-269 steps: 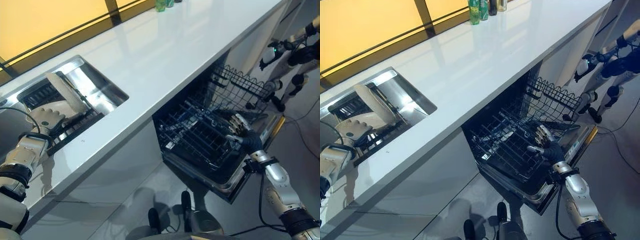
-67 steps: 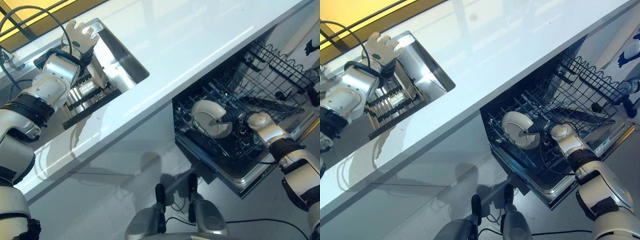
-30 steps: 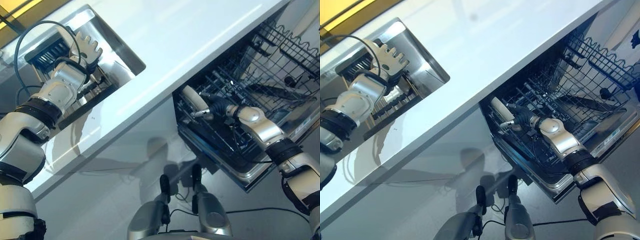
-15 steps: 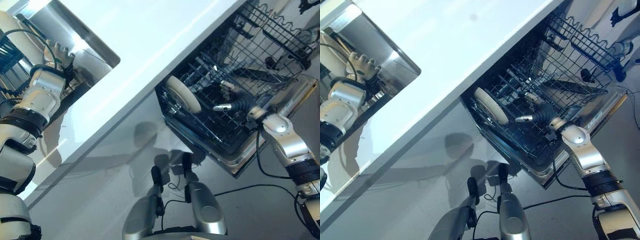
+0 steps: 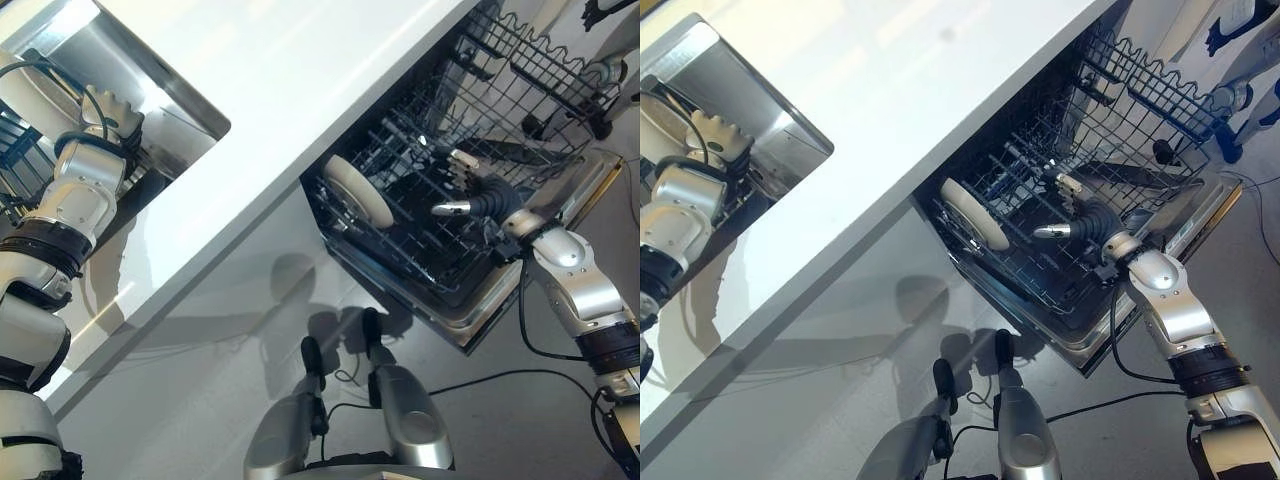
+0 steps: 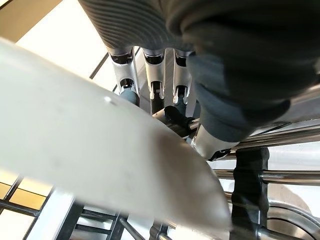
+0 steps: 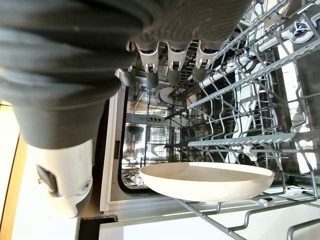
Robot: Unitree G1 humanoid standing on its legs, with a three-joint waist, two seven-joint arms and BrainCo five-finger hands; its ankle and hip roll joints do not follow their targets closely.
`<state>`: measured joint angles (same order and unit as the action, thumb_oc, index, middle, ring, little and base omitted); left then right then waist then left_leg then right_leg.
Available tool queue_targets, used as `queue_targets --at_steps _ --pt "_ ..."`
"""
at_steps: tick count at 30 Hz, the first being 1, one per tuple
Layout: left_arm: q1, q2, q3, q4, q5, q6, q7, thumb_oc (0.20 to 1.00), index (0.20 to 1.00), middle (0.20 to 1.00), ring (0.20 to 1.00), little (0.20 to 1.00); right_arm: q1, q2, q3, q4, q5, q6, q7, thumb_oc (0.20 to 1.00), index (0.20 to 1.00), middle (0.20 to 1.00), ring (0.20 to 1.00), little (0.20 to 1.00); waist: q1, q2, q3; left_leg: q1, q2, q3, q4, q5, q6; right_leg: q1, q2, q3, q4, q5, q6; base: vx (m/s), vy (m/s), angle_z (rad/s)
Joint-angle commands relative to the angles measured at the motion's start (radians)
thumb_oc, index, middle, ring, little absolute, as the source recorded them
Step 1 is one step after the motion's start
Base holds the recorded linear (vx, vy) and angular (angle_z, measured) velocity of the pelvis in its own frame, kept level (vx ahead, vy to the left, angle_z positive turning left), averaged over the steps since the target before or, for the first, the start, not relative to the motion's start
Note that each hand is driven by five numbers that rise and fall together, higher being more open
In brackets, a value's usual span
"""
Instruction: Pick up plates and place into dishwasher.
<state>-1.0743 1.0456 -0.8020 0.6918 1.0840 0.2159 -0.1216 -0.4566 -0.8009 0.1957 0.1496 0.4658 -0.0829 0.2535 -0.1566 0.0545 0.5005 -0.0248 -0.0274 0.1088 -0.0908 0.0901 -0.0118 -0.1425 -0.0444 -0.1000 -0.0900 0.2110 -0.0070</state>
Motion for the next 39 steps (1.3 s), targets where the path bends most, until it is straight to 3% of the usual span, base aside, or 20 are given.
queue_targets --at_steps 1,8,13,15,31,35,39 --pt "0.023 0.144 0.062 0.006 -0.007 0.064 0.044 0.200 0.200 0.200 0.200 0.200 0.049 -0.027 -0.077 -0.123 0.059 -0.067 0.008 1.000 1.000 1.000 1.000 1.000 -0.005 0.003 -0.074 -0.031 -0.029 -0.012 0.020 -0.072 -0.019 0.001 -0.054 -0.015 0.069 -0.131 0.120 0.00 0.000 0.00" --pt "0.075 0.153 0.088 -0.028 -0.024 0.049 0.083 0.200 0.200 0.200 0.200 0.200 0.084 -0.007 -0.074 -0.132 0.049 -0.066 0.015 1.000 1.000 1.000 1.000 1.000 -0.007 0.020 -0.110 0.000 -0.031 -0.008 0.020 -0.081 -0.020 0.038 -0.056 -0.015 0.056 -0.134 0.120 0.02 -0.023 0.01" --pt "0.120 0.157 0.107 -0.064 -0.032 0.050 0.058 0.200 0.200 0.200 0.200 0.200 0.113 -0.001 -0.071 -0.135 0.049 -0.064 0.029 1.000 1.000 1.000 1.000 1.000 -0.003 0.028 -0.137 0.020 -0.031 -0.006 0.022 -0.088 -0.018 0.065 -0.057 -0.018 0.049 -0.139 0.120 0.04 -0.038 0.01" --pt "0.139 0.151 0.121 -0.073 -0.029 0.046 0.073 1.000 1.000 1.000 1.000 1.000 0.117 0.002 -0.068 -0.141 0.053 -0.058 0.027 1.000 1.000 1.000 1.000 1.000 -0.002 0.029 -0.146 0.029 -0.031 -0.006 0.021 -0.090 -0.017 0.074 -0.057 -0.017 0.047 -0.140 0.121 0.06 -0.037 0.00" --pt "0.156 0.129 0.128 -0.047 -0.148 -0.072 0.162 1.000 1.000 1.000 1.000 1.000 0.123 -0.004 -0.056 -0.146 0.077 -0.046 0.022 1.000 1.000 1.000 1.000 1.000 -0.011 0.029 -0.159 0.040 -0.027 0.006 0.024 -0.099 -0.014 0.083 -0.055 -0.005 0.044 -0.143 0.122 0.02 -0.008 0.00" --pt "0.165 0.124 0.148 -0.054 -0.231 -0.044 0.173 1.000 1.000 1.000 1.000 1.000 0.135 -0.001 -0.059 -0.150 0.072 -0.050 0.023 1.000 1.000 1.000 1.000 1.000 -0.008 0.026 -0.160 0.040 -0.027 0.005 0.025 -0.098 -0.012 0.085 -0.056 -0.006 0.043 -0.142 0.123 0.00 -0.001 -0.01" --pt "0.208 0.096 0.219 -0.030 -0.453 0.024 0.137 1.000 1.000 1.000 1.000 1.000 0.146 0.012 -0.065 -0.153 0.067 -0.055 0.016 1.000 1.000 1.000 1.000 1.000 0.003 0.021 -0.164 0.040 -0.025 0.001 0.027 -0.099 -0.011 0.086 -0.057 -0.011 0.045 -0.144 0.125 0.00 -0.031 0.00"
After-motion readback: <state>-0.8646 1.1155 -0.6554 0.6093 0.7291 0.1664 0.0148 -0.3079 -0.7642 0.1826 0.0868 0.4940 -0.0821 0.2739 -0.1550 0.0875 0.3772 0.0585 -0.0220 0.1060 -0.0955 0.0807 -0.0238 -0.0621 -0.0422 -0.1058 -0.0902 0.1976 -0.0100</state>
